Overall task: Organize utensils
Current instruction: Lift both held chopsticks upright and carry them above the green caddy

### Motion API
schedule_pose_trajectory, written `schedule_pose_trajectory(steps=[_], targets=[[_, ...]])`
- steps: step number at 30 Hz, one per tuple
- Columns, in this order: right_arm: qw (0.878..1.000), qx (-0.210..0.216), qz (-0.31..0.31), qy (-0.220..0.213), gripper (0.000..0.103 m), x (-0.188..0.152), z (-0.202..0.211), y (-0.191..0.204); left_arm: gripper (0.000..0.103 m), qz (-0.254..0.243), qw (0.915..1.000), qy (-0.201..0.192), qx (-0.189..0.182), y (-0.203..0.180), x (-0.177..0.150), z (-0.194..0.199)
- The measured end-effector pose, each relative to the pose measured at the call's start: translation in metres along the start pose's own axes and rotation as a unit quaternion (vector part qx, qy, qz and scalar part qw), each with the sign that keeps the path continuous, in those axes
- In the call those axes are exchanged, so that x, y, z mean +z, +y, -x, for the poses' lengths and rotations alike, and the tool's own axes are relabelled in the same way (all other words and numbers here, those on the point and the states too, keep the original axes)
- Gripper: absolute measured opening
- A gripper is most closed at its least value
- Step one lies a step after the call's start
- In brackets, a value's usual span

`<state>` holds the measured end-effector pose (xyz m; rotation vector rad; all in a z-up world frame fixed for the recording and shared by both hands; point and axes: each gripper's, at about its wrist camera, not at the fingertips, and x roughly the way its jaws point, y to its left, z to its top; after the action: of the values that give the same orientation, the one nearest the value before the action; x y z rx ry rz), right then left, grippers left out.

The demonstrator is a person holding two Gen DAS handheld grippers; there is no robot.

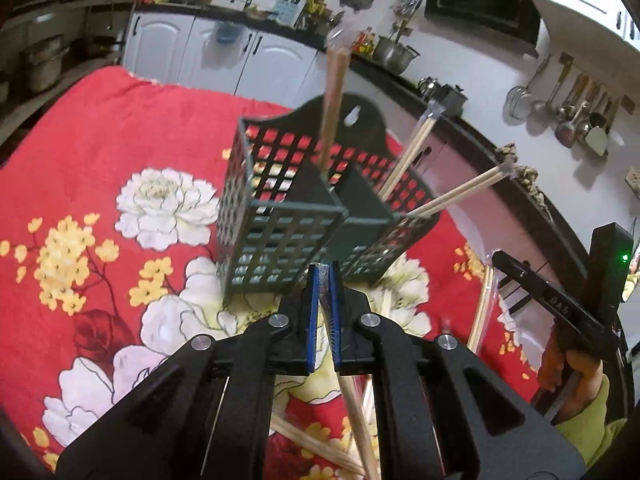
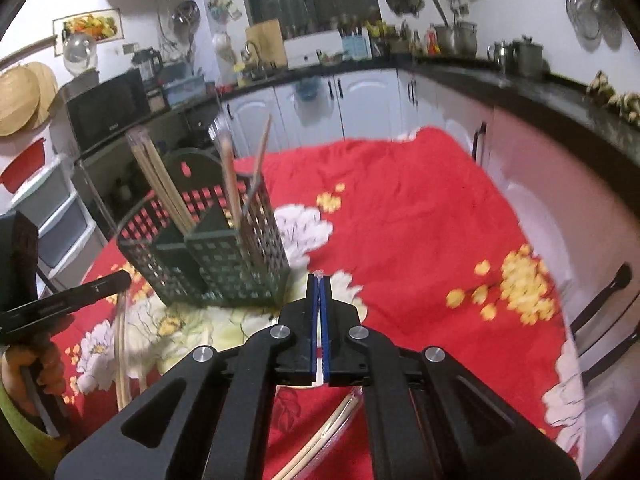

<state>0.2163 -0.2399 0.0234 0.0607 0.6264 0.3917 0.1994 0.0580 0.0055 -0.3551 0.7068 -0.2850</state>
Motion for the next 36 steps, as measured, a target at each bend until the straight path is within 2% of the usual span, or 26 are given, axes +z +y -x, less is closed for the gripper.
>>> schedule_pose_trajectory(steps=[13, 36], targets=[[0.997, 0.026, 0.038, -0.06, 0.001, 0.02, 0.045, 0.029, 0.002, -0.039, 0.998, -0.043, -0.025, -0.036, 0.019, 0.027], [0.99, 0.047, 0.058, -0.121, 0.001, 0.046, 0.079, 0.061, 0.002, -0.084, 0.9909, -0.09, -0.054, -0.072, 0.044, 0.053]])
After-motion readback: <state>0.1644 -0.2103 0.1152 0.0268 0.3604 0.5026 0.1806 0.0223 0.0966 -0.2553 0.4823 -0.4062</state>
